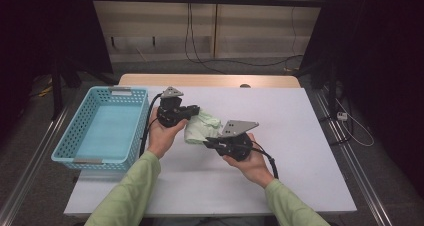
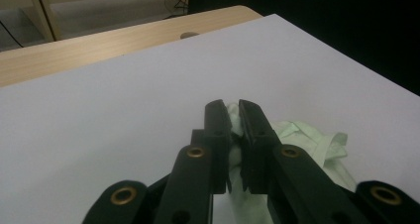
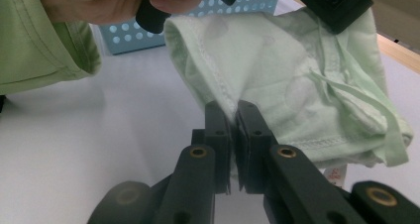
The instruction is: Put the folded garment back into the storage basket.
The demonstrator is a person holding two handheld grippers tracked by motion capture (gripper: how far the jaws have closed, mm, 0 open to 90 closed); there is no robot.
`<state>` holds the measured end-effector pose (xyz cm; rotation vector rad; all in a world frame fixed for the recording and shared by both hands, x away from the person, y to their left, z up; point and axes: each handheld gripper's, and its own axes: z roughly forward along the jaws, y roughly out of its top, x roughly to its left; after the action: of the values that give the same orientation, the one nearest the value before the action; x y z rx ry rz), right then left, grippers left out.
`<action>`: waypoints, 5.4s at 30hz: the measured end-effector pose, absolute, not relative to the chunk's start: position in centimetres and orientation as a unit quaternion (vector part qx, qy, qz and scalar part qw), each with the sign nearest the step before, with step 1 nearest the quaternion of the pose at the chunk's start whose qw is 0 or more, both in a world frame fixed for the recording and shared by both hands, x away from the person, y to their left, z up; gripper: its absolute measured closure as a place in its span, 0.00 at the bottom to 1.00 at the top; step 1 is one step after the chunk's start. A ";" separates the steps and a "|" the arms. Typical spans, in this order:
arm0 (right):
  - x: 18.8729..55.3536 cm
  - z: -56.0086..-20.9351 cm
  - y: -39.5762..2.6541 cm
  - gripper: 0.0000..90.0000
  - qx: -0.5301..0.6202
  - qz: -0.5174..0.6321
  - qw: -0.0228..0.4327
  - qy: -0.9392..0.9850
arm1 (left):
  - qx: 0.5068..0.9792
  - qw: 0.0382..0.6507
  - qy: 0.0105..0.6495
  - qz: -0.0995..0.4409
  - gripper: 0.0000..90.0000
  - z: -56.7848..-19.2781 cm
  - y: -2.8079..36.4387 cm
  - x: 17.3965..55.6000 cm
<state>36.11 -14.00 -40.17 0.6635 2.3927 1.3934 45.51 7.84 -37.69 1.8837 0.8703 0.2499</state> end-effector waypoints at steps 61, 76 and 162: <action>39.0 -37.1 -6.2 0.96 0.174 0.530 0.125 0.820 | 0.748 0.514 0.390 0.156 0.94 -33.7 15.7 45.8; 39.7 -36.9 -4.4 0.96 0.168 0.538 0.114 0.818 | 0.745 0.509 0.398 0.168 0.94 -33.3 17.6 45.8; 44.1 -37.2 7.7 0.96 0.116 0.549 0.073 0.824 | 0.689 0.485 0.491 0.220 0.94 -33.5 30.4 46.1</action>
<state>44.07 7.72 -37.21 0.3473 2.4765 1.6499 46.08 30.36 -33.51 1.6777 1.1960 0.5352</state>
